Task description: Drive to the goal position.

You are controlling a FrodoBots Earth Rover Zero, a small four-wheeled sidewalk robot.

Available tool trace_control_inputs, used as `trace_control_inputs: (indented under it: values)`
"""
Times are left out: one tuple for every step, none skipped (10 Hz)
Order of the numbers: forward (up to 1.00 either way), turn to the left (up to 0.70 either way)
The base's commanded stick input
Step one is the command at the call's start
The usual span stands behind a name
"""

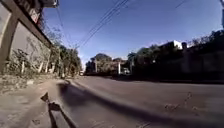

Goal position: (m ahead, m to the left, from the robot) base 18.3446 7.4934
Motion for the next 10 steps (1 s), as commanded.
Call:
trace_control_inputs:
  values:
    - [0.00, 0.00]
    - [0.05, 0.00]
    - [0.14, 0.00]
    - [0.46, 0.00]
    - [0.86, 0.00]
    - [0.96, 0.00]
    - [1.00, 0.00]
    - [1.00, 0.00]
    - [1.00, 0.00]
    - [1.00, 0.00]
